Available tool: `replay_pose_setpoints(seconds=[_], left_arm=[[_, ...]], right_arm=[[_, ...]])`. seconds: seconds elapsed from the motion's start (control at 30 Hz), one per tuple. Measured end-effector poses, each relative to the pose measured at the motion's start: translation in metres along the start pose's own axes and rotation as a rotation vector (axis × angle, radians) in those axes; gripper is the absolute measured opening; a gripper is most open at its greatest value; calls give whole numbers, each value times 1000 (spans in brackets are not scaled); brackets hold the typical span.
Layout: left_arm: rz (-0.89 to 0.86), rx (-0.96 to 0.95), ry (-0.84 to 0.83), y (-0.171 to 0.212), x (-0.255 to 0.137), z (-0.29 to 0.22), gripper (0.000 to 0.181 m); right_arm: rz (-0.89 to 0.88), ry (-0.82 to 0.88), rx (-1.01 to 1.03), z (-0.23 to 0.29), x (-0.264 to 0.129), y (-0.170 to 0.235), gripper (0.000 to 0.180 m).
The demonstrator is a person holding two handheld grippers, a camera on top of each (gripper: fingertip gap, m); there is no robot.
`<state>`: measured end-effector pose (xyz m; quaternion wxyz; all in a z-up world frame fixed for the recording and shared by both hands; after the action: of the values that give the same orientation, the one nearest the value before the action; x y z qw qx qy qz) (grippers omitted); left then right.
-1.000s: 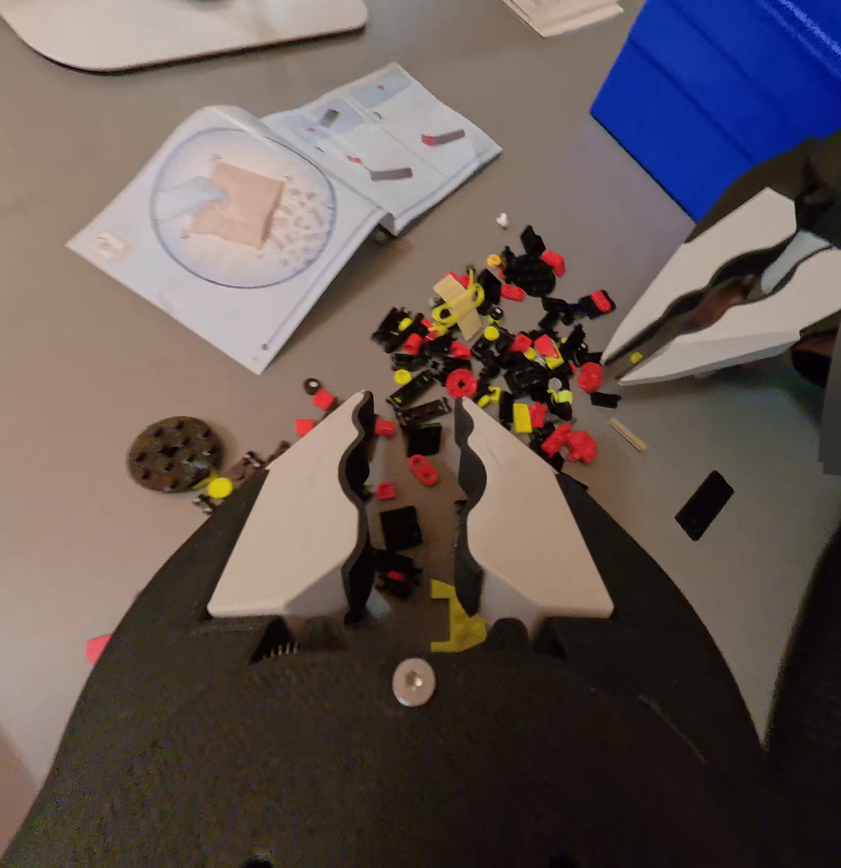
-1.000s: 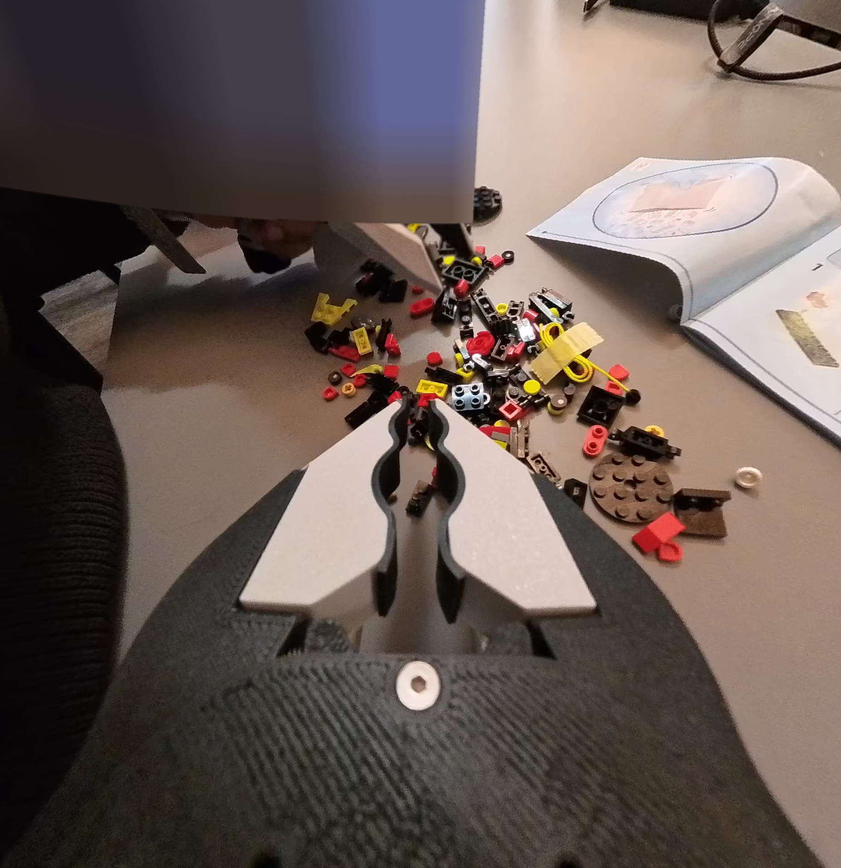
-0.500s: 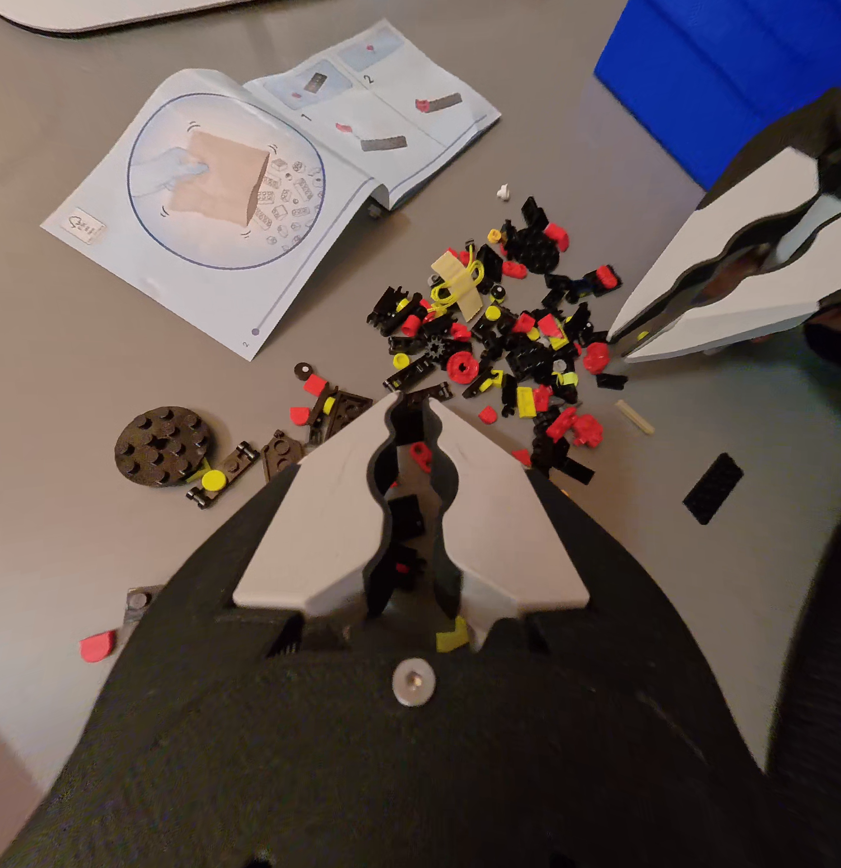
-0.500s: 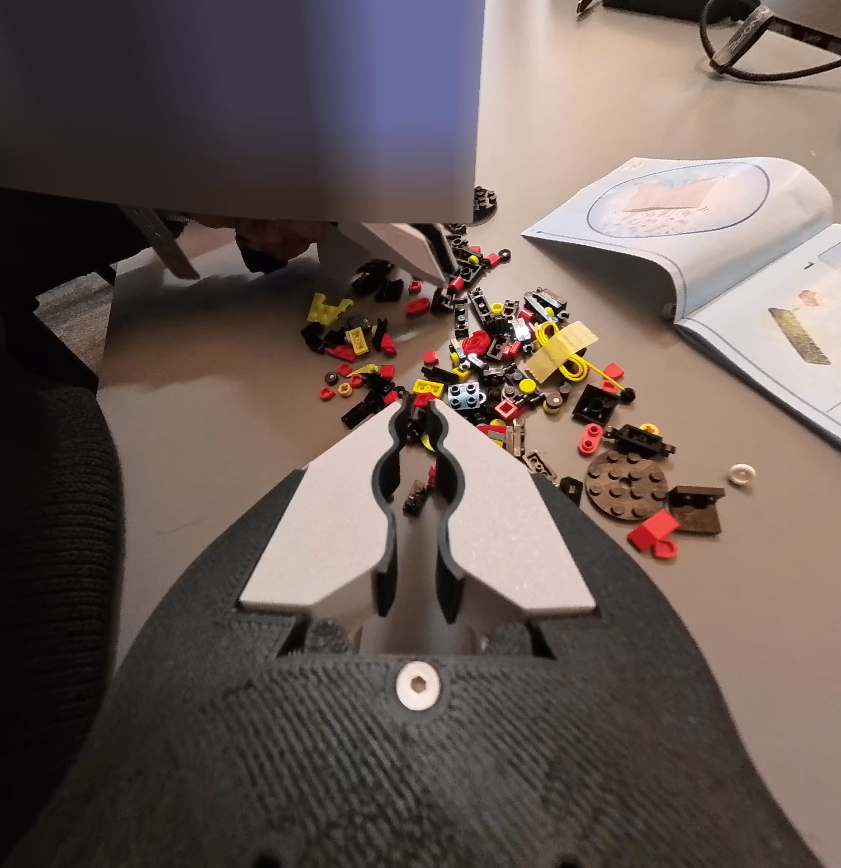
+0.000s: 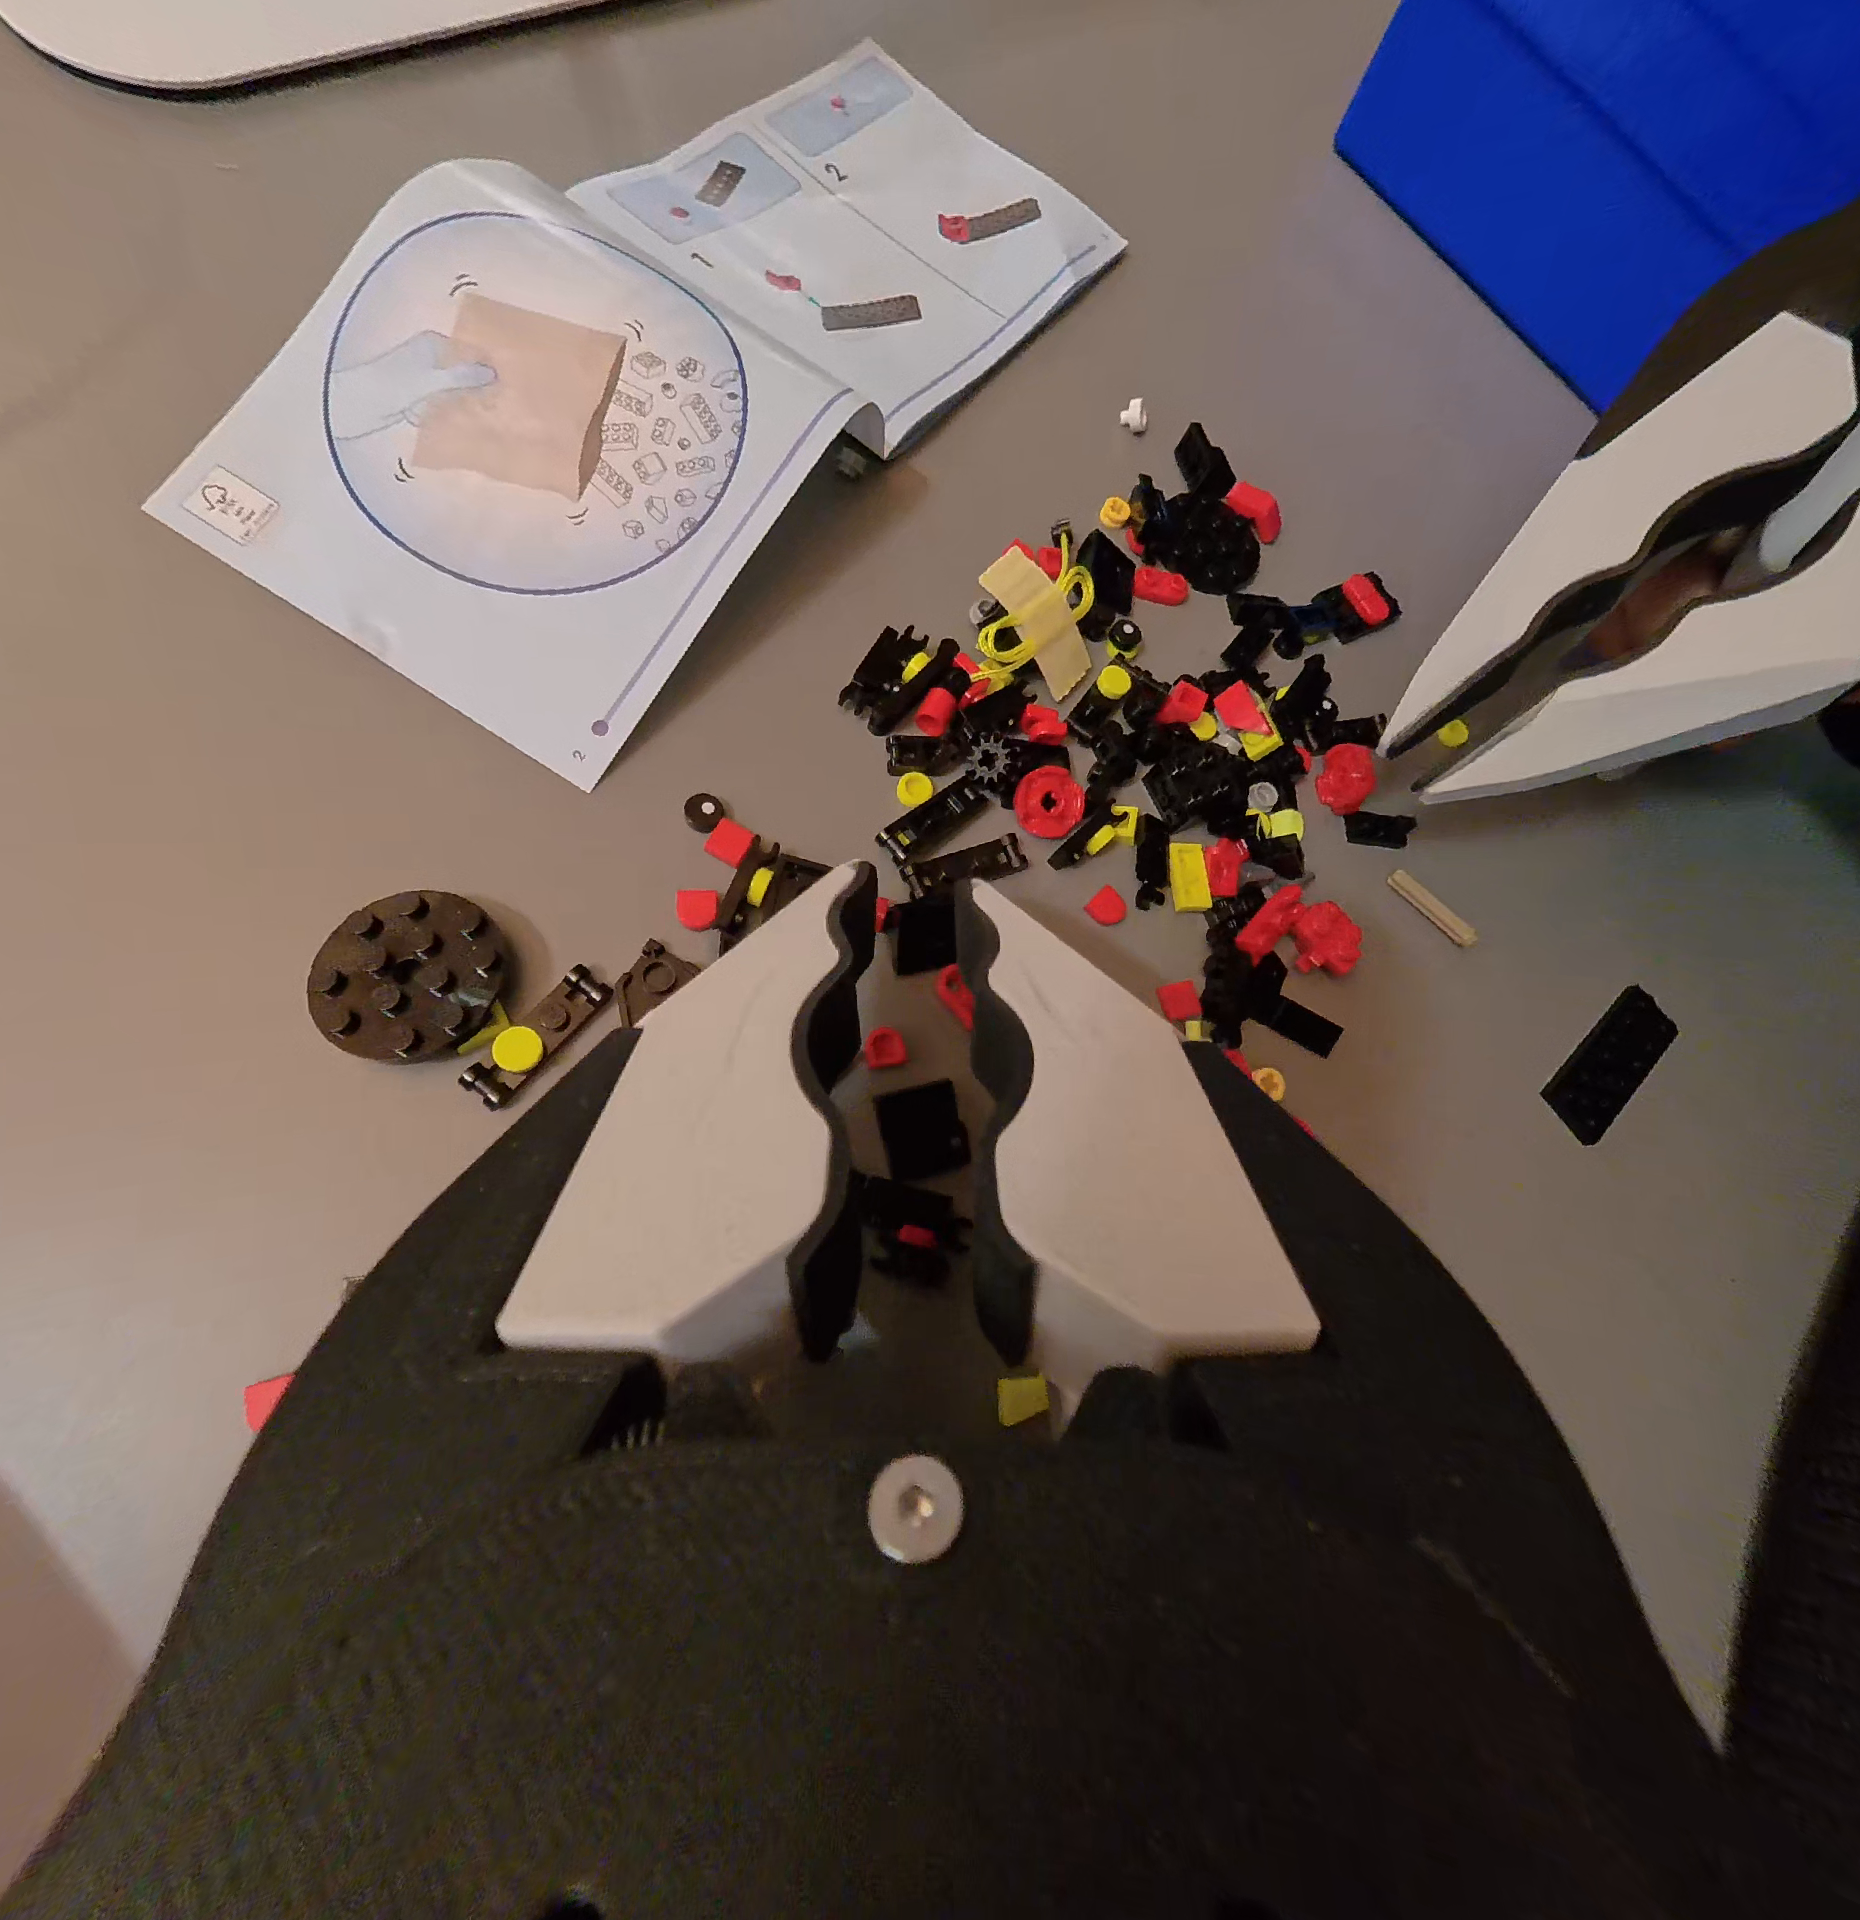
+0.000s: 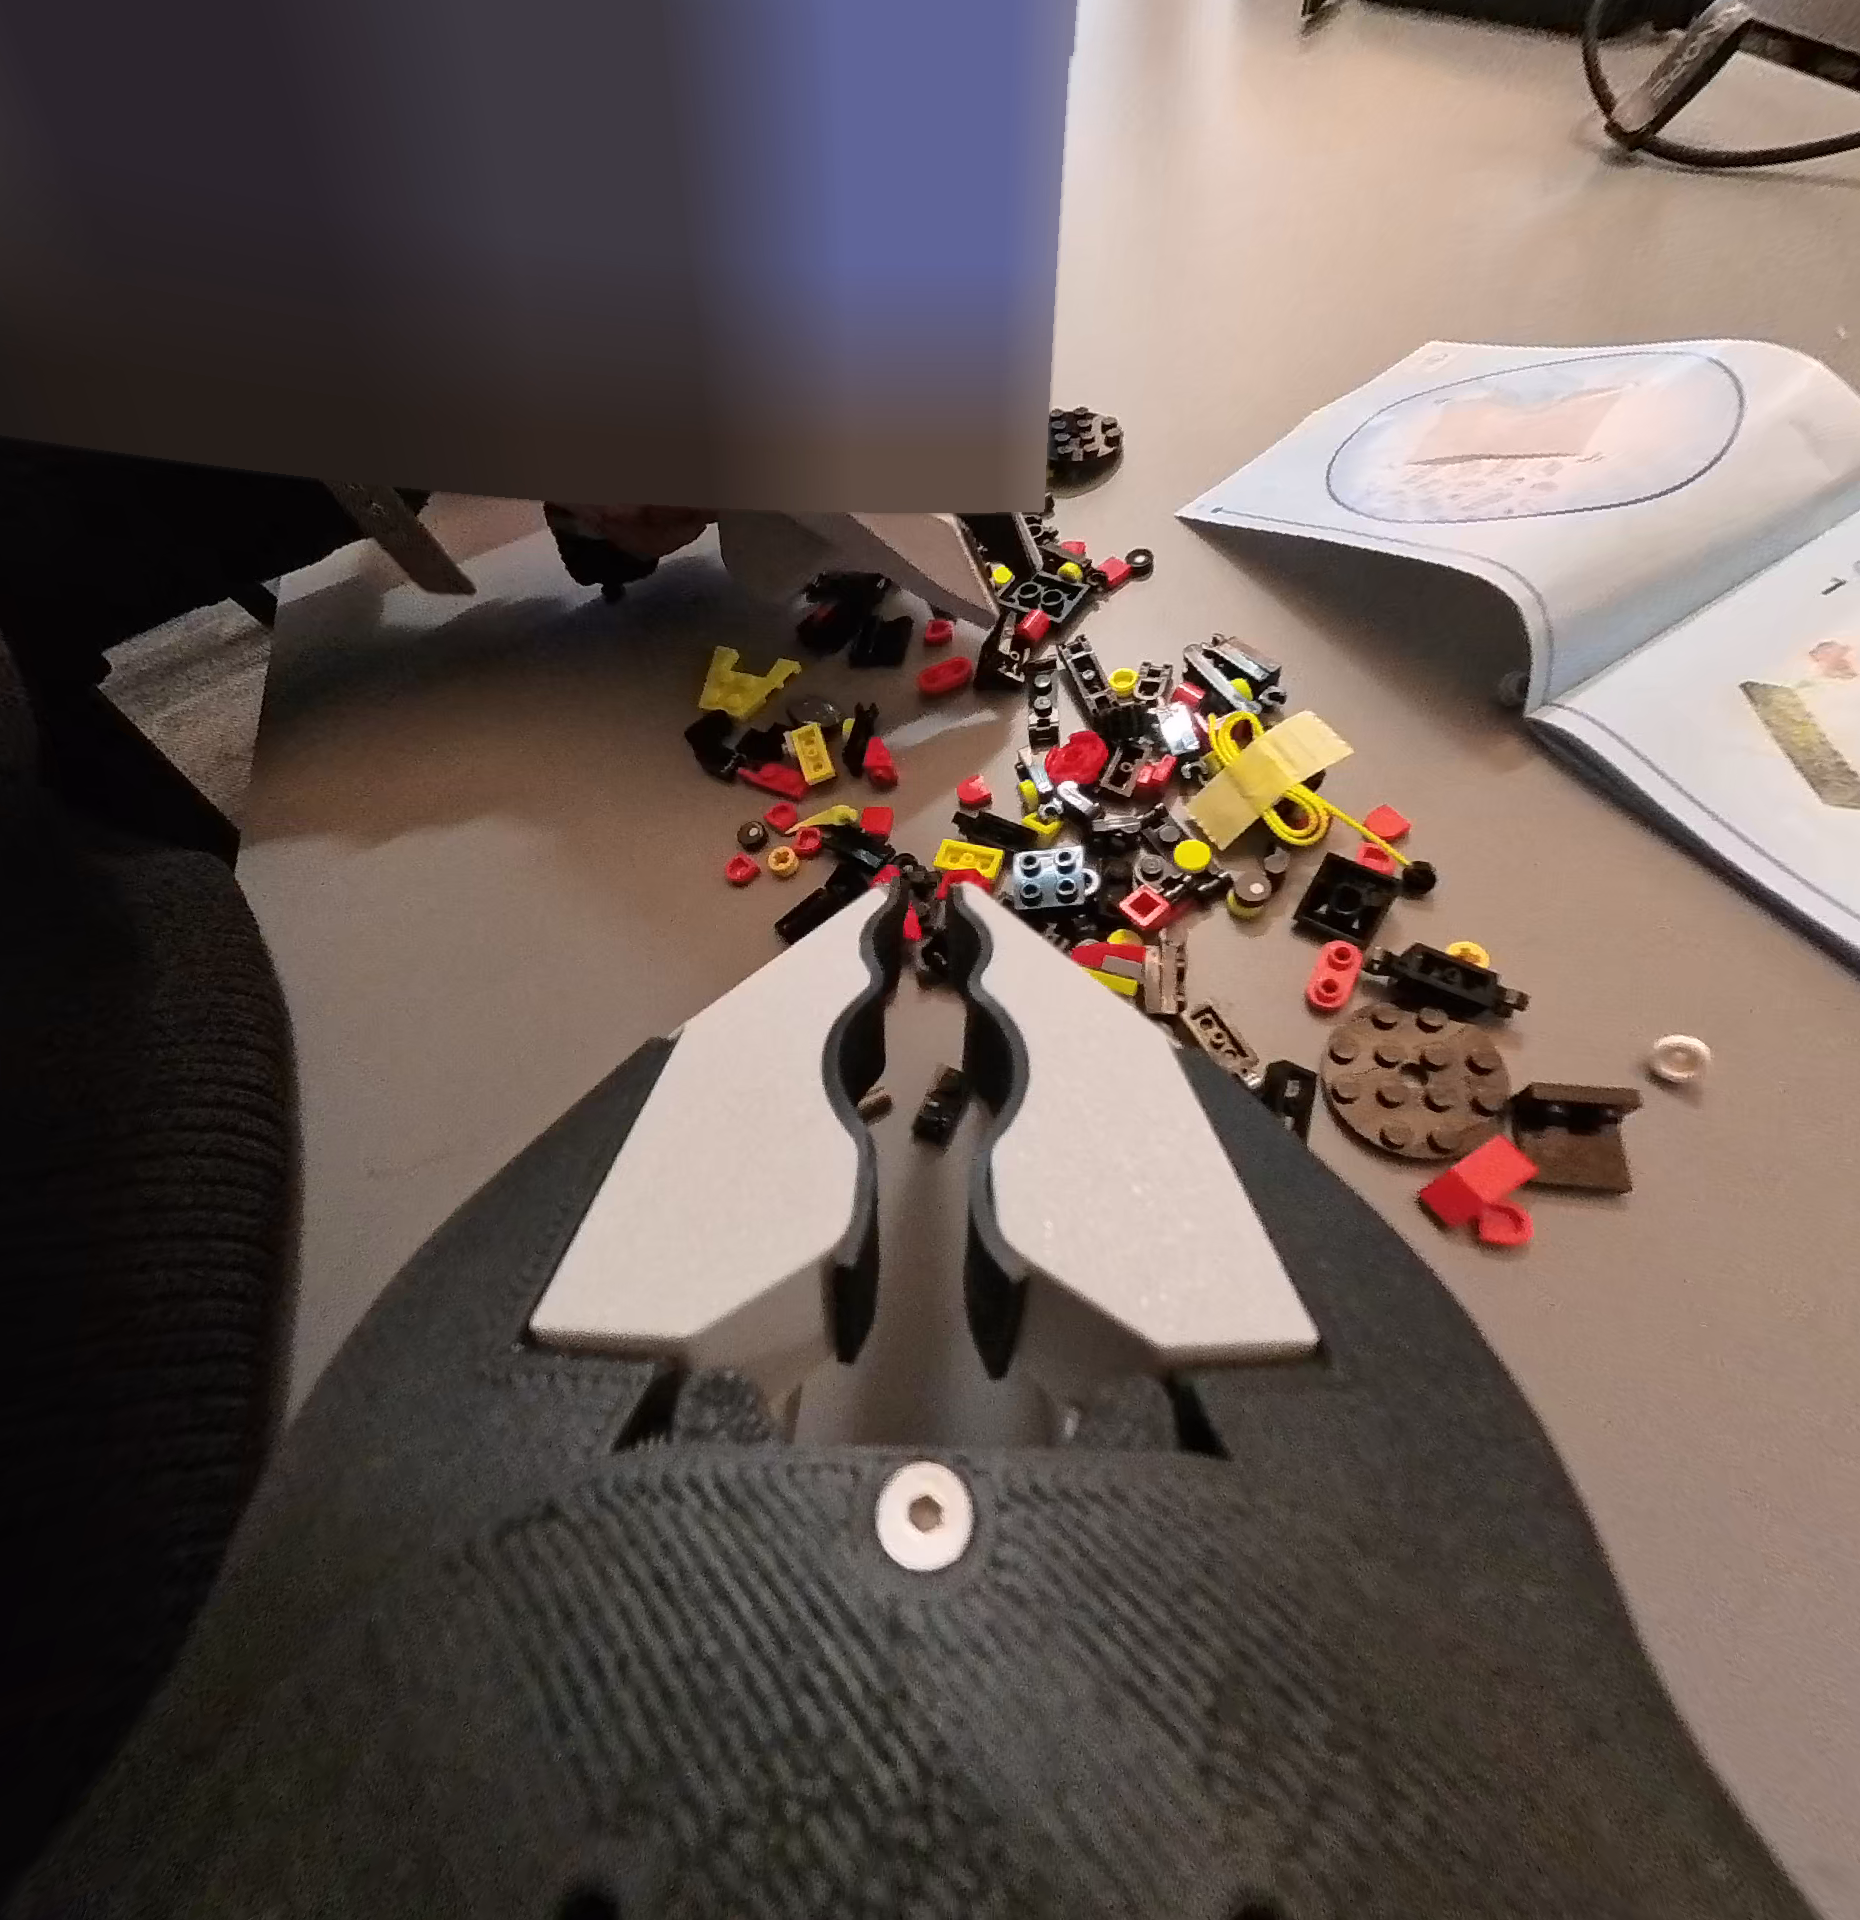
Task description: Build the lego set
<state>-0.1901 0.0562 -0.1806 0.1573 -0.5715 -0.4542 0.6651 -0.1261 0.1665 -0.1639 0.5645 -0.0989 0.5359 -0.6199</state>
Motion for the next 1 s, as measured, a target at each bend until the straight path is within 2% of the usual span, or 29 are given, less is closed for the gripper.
replay_pose_setpoints(seconds=[0.37,0.77,1.0], left_arm=[[-4,45,-45,2,0,6,12],[-58,0,-47,-4,-3,9,12],[-36,32,-46,-1,1,6,12]], right_arm=[[2,-7,1,2,1,0,6],[52,35,24,-8,2,8,4],[155,37,-154,8,14,22,8]])
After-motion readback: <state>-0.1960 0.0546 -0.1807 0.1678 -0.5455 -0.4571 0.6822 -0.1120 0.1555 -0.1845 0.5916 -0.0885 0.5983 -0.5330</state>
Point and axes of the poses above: each gripper's, where its closed fingertips meet, x out along the fingers, y out of its underside, z = x × y across the jaws, the point moved 3 cm from there along -x, back along the fingers, and after that the axes turned 13 degrees about x, right-handed, at the moved point
